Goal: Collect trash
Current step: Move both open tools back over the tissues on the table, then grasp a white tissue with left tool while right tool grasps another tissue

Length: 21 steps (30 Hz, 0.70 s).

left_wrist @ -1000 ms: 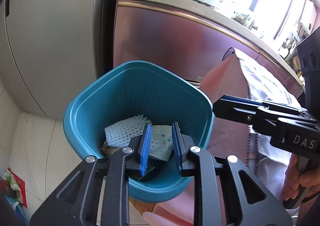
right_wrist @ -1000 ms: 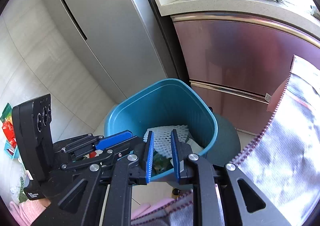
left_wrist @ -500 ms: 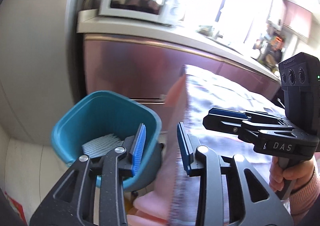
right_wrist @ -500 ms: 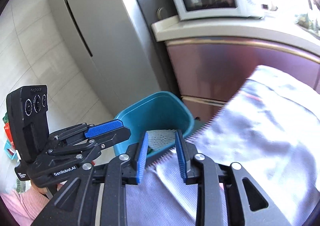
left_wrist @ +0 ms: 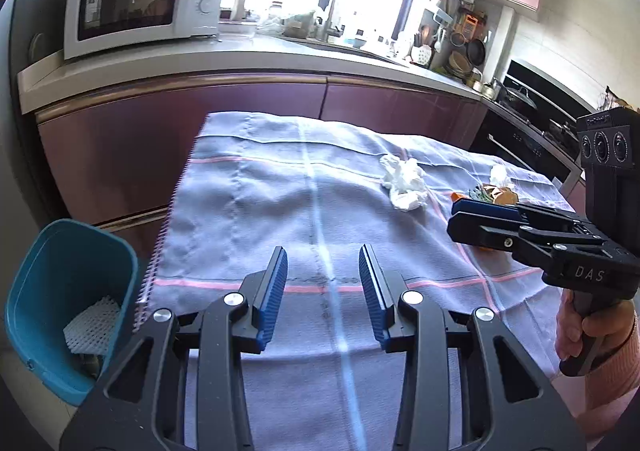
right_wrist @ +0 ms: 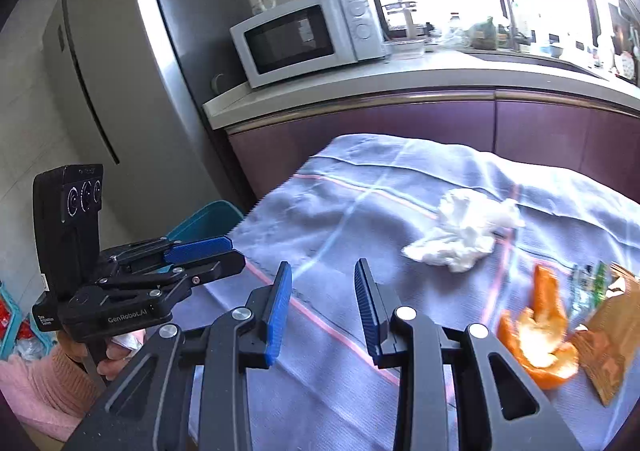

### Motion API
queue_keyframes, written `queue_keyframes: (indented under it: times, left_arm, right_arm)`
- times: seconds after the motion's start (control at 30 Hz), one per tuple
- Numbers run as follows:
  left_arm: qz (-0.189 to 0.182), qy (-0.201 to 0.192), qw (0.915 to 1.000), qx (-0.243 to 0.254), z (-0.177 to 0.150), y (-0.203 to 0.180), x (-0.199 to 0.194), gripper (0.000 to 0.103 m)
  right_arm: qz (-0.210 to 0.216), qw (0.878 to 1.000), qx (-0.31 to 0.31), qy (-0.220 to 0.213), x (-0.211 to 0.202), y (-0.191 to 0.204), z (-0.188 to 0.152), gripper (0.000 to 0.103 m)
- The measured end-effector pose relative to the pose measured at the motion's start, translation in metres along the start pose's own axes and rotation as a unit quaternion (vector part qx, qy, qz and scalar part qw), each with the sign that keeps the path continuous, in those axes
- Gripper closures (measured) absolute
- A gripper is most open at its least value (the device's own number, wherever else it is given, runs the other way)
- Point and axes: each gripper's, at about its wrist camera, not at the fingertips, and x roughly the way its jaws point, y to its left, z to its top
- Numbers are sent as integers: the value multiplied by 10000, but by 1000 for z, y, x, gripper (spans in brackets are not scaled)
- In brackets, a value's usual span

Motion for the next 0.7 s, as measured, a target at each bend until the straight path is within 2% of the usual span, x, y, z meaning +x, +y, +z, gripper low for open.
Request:
queue_keyframes:
  times: [0.17,0.33,0.53,0.6,0.7]
  left_arm:
    - [-184,222,9994,211,13,-31,34,66]
    - [-199,463,9981,365,20,-51,65,66]
    - [-131,580,9967,557,36,-71,94,61]
    - [-80,602,9962,625,41,-77,103,58]
    - [-8,685,9953,687,49,-82,119,56]
  right_arm:
    - [-456,9979,424,-173,-30,-50,-11,72]
    - [-890,9915,885,-354,-54,-99,-23,72]
    - [-1546,9760,1402,-629,-83,-163,-26,71]
    - [-1679,9705,1583,-701,-88,-185,-24,66]
    - [-1832,9620,1908,-679,-86,-221,-19,65]
